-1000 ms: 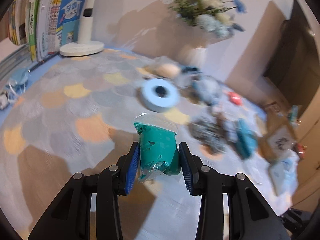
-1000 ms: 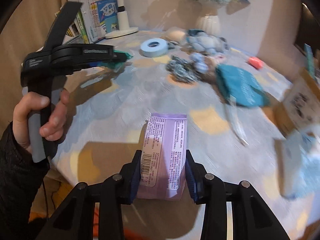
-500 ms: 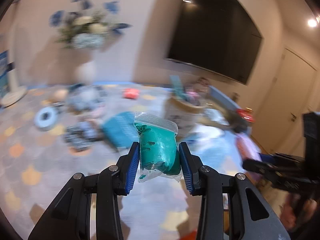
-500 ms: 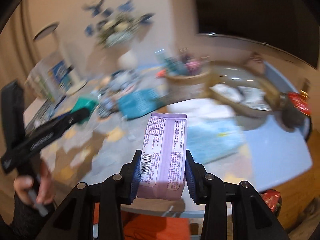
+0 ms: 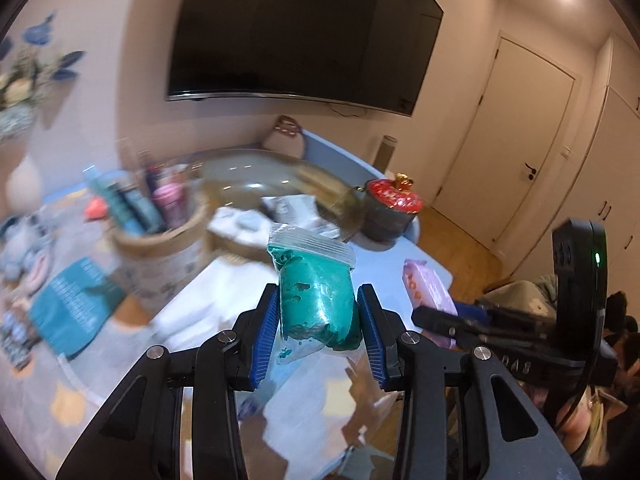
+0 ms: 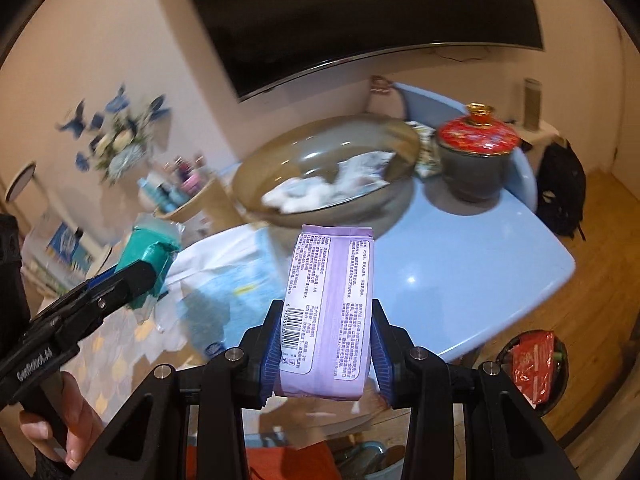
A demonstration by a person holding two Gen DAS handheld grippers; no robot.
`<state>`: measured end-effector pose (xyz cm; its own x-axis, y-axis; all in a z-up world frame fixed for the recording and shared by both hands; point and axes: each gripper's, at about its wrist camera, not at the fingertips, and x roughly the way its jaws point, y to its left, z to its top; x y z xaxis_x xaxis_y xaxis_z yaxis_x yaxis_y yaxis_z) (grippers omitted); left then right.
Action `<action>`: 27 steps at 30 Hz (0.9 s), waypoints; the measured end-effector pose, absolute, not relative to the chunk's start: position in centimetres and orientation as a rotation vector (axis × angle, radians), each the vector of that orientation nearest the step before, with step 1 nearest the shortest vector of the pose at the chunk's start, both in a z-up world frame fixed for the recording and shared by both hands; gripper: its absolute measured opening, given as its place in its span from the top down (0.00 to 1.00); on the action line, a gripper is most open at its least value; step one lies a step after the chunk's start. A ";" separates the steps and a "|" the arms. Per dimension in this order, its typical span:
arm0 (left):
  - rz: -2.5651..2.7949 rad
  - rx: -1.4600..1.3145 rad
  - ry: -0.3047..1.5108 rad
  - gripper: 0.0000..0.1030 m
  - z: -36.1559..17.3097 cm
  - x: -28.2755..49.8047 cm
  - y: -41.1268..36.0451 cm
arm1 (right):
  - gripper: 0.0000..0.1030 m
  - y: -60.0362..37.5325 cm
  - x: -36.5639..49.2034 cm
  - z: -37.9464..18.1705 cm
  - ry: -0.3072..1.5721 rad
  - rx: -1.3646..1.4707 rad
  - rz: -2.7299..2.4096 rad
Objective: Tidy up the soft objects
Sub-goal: 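Carry both packs to the glass bowl and open both grippers over it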
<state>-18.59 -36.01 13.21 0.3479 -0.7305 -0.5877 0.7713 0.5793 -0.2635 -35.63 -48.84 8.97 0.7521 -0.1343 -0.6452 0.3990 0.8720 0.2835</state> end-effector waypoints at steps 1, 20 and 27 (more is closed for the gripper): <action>-0.985 0.062 0.732 0.65 13.4 -18.1 -36.9 | 0.62 -49.6 -35.9 8.9 0.649 0.436 -0.312; -0.862 -0.022 0.778 0.64 15.8 -5.1 -45.1 | 0.62 -57.6 -23.2 14.6 0.534 0.455 -0.376; -0.840 -0.090 0.765 0.18 15.7 -2.8 -43.9 | 0.39 -60.7 -18.9 13.4 0.593 0.529 -0.343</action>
